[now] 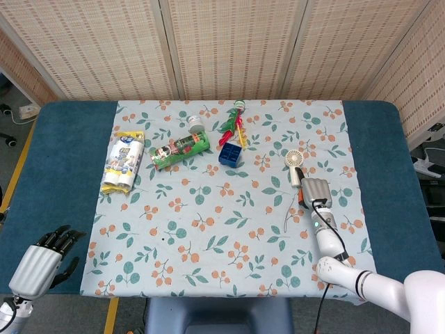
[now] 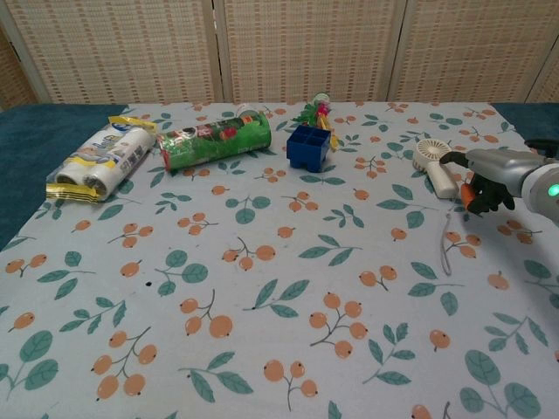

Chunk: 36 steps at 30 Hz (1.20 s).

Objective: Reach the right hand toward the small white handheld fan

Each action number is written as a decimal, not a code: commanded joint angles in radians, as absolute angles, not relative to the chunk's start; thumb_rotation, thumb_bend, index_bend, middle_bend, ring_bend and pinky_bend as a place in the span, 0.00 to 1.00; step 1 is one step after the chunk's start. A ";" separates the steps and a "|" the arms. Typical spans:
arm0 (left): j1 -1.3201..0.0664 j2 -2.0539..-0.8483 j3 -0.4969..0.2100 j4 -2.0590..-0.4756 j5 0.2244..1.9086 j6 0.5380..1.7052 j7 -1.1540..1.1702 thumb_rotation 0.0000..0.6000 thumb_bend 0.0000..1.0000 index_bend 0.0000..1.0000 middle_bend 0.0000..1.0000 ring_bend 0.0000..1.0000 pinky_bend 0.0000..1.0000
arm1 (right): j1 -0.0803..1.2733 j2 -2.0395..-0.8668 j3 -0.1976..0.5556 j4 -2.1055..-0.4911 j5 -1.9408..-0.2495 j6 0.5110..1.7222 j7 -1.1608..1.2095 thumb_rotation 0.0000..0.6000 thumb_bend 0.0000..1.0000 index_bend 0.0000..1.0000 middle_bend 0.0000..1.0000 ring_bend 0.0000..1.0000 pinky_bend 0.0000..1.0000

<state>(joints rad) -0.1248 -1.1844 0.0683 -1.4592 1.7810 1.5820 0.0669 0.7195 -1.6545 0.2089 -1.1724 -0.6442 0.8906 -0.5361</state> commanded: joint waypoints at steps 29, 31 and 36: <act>-0.125 -1.184 0.070 -1.458 1.783 1.581 0.065 1.00 0.42 0.23 0.27 0.18 0.36 | 0.676 -1.590 0.203 -1.210 -0.747 0.869 -0.420 1.00 0.72 0.06 0.78 0.66 0.69; -0.126 -1.185 0.070 -1.457 1.783 1.579 0.066 1.00 0.42 0.23 0.27 0.18 0.36 | 0.652 -1.555 0.191 -1.262 -0.803 0.897 -0.389 1.00 0.73 0.06 0.78 0.66 0.69; -0.126 -1.186 0.073 -1.459 1.790 1.579 0.068 1.00 0.42 0.23 0.27 0.18 0.36 | 0.563 -1.463 0.126 -1.389 -1.001 1.017 -0.298 1.00 0.73 0.06 0.78 0.66 0.69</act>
